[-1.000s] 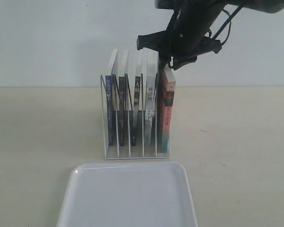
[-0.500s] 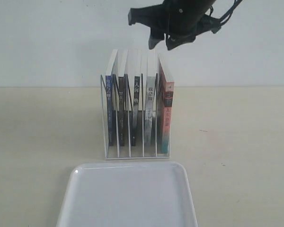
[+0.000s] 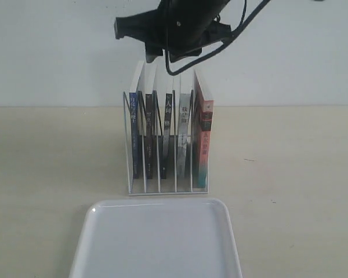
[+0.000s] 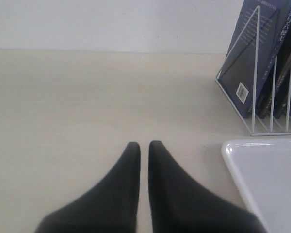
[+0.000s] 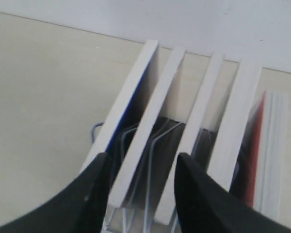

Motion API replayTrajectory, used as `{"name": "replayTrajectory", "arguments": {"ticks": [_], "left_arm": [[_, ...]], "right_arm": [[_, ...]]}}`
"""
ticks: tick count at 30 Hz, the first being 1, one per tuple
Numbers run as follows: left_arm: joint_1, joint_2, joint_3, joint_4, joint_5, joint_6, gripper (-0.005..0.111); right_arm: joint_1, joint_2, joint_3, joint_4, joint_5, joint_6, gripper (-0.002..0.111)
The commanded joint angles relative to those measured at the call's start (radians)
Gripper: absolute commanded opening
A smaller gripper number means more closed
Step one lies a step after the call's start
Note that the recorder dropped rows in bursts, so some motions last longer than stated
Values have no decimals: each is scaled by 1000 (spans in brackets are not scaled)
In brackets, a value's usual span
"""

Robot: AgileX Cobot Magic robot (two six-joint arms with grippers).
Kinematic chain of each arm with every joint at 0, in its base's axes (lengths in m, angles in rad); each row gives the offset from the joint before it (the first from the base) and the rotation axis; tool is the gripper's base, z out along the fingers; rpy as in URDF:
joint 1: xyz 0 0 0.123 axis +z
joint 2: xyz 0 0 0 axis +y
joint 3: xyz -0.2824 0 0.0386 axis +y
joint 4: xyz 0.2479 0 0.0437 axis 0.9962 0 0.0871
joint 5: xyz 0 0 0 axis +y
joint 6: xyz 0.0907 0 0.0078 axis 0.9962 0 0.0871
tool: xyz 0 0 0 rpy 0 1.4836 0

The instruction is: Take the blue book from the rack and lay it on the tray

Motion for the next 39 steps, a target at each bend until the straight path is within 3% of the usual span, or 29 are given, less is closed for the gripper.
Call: {"name": "replayTrajectory", "arguments": {"ticks": [1,11,17,24,39], "left_arm": [[4,-4,4,1,-4,-9,6],[4,-4,4,1,-4,-9,6],[4,-4,4,1,-4,-9,6],[4,-4,4,1,-4,-9,6],[4,-4,4,1,-4,-9,6]], "right_arm": [[-3,37,-4,-114,-33,74,42],[-15,58,-4,-118,-56,83,41],[-23,66,-4,-111,-47,57,20],[-23,102,-4,-92,-61,57,34],[-23,116,-4,-81,-37,77,34]]}}
